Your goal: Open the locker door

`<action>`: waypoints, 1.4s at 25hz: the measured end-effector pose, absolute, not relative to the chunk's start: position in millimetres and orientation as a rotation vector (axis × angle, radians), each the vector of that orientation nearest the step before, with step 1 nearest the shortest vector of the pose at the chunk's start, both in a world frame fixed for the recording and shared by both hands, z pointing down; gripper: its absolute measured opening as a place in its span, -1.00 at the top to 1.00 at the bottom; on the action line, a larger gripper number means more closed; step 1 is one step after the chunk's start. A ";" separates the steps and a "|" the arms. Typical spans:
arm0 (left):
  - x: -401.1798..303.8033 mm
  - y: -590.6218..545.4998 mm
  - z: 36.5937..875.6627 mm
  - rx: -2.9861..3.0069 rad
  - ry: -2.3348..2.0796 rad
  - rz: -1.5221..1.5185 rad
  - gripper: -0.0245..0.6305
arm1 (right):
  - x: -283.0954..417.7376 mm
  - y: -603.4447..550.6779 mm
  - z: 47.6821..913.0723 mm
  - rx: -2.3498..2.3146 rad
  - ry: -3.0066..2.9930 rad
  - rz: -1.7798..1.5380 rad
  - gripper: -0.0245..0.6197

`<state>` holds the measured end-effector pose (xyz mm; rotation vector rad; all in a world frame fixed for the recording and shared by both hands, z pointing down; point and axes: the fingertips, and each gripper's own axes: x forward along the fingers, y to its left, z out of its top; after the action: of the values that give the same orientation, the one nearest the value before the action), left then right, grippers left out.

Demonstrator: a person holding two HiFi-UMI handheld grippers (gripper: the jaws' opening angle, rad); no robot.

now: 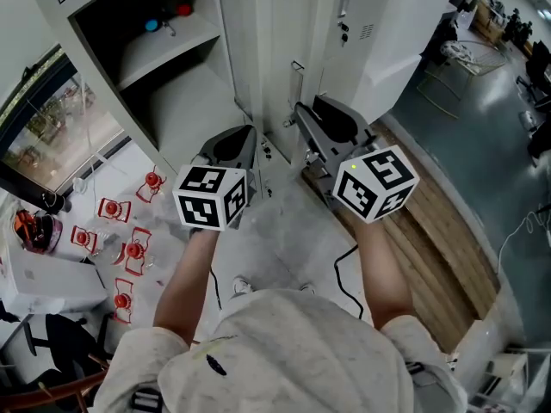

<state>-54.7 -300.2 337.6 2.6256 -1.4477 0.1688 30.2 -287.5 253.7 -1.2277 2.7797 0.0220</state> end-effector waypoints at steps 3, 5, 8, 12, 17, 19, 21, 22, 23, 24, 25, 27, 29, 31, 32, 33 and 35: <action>-51.7 -303.6 338.1 2.632 -1.438 0.167 0.91 | 39.1 -293.3 254.8 -1.262 2.763 0.012 0.66; -50.4 -305.8 338.8 2.633 -1.434 0.166 0.91 | 44.3 -297.4 255.7 -1.286 2.755 0.009 0.67; -48.0 -308.8 339.7 2.636 -1.430 0.167 0.91 | 51.5 -302.7 255.8 -1.310 2.747 0.017 0.68; -46.9 -313.7 339.3 2.638 -1.433 0.166 0.91 | 62.9 -312.4 256.1 -1.337 2.737 0.020 0.68; -43.8 -320.2 336.1 2.647 -1.434 0.164 0.91 | 75.8 -325.6 255.5 -1.366 2.728 0.020 0.68; -41.7 -322.7 335.4 2.653 -1.431 0.168 0.91 | 79.7 -330.2 255.6 -1.373 2.718 0.021 0.68; -40.3 -325.8 335.0 2.659 -1.430 0.173 0.91 | 83.4 -335.1 256.3 -1.381 2.710 0.020 0.68; -39.7 -327.5 334.6 2.661 -1.431 0.175 0.91 | 85.2 -337.4 256.7 -1.384 2.707 0.020 0.68; -39.0 -329.2 334.0 2.664 -1.432 0.177 0.91 | 86.9 -339.7 257.1 -1.386 2.706 0.021 0.68; -38.2 -330.9 333.3 2.666 -1.433 0.177 0.91 | 88.4 -341.9 257.4 -1.388 2.706 0.021 0.68; -37.1 -332.5 332.5 2.669 -1.432 0.178 0.91 | 89.9 -344.1 257.4 -1.389 2.707 0.021 0.68; -34.2 -335.1 330.9 2.676 -1.427 0.180 0.91 | 92.5 -348.6 257.0 -1.390 2.710 0.021 0.68; -31.6 -336.6 329.9 2.683 -1.421 0.184 0.91 | 94.5 -352.7 256.5 -1.394 2.710 0.024 0.68; -30.0 -336.7 329.9 2.686 -1.420 0.191 0.91 | 96.8 -355.4 256.2 -1.398 2.708 0.031 0.68; -29.6 -336.7 330.1 2.685 -1.423 0.193 0.91 | 98.3 -356.6 256.0 -1.400 2.706 0.036 0.68; -29.7 -336.7 330.3 2.683 -1.427 0.195 0.91 | 99.9 -357.7 255.6 -1.404 2.705 0.040 0.68; -31.7 -337.5 330.8 2.676 -1.439 0.194 0.91 | 102.6 -360.3 255.3 -1.408 2.702 0.044 0.68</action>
<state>-31.7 -337.5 330.8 2.6756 -1.4393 0.1943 102.6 -360.3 255.3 -1.4077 2.7021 0.0443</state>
